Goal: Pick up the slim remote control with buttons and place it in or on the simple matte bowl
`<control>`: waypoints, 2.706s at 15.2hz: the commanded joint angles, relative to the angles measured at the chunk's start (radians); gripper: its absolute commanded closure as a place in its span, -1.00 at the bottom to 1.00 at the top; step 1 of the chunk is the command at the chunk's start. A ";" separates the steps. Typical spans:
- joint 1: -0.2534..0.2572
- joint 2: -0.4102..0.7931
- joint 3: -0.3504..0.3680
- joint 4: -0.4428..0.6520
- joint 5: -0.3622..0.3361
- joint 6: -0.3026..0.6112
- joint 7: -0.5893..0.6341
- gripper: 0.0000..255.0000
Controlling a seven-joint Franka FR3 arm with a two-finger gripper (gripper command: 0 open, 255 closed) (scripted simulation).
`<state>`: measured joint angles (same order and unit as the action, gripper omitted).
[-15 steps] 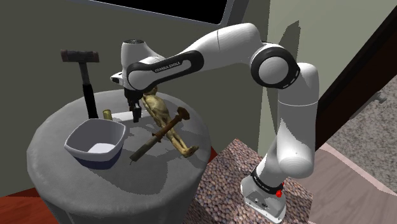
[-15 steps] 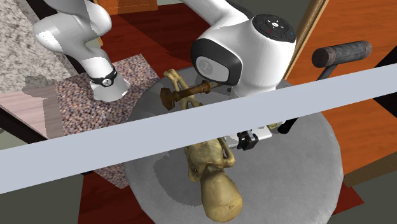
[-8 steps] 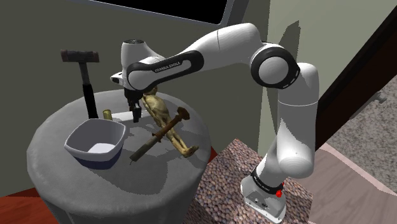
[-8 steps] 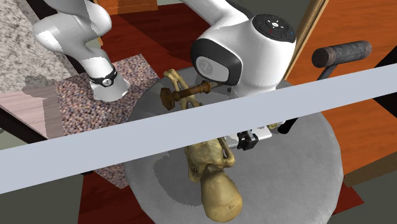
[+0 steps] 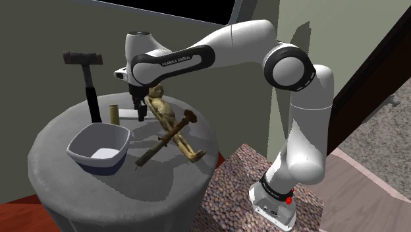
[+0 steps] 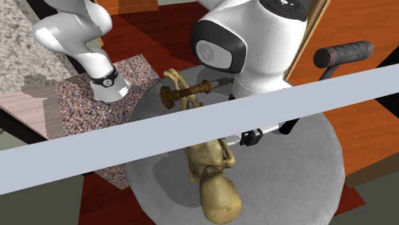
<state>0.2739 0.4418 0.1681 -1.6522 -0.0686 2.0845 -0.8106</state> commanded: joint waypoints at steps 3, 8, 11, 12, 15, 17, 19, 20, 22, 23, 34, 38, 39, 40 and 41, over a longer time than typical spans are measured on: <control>0.001 -0.019 0.003 0.028 0.003 -0.045 0.000 1.00; 0.001 -0.039 0.005 0.066 0.008 -0.103 -0.002 1.00; 0.001 -0.049 0.006 0.092 0.010 -0.139 -0.003 1.00; 0.001 -0.052 0.006 0.101 0.011 -0.151 -0.004 1.00; 0.001 -0.060 0.007 0.131 0.012 -0.188 -0.005 1.00; 0.002 -0.064 0.007 0.152 0.013 -0.213 -0.005 1.00; 0.002 -0.067 0.008 0.175 0.014 -0.238 -0.005 1.00; 0.002 -0.068 0.008 0.186 0.014 -0.251 -0.006 1.00; 0.003 -0.069 0.008 0.211 0.015 -0.277 -0.006 1.00; 0.003 -0.070 0.009 0.224 0.015 -0.291 -0.006 1.00; 0.088 -0.098 0.049 0.242 0.007 -0.338 0.117 1.00; 0.147 -0.097 0.075 0.242 -0.002 -0.338 0.202 1.00; 0.162 -0.095 0.082 0.246 -0.005 -0.340 0.224 1.00; 0.177 -0.091 0.088 0.251 -0.008 -0.341 0.245 1.00; 0.192 -0.086 0.095 0.257 -0.012 -0.344 0.267 1.00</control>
<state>0.4510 0.3477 0.2570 -1.4096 -0.0766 1.7478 -0.5661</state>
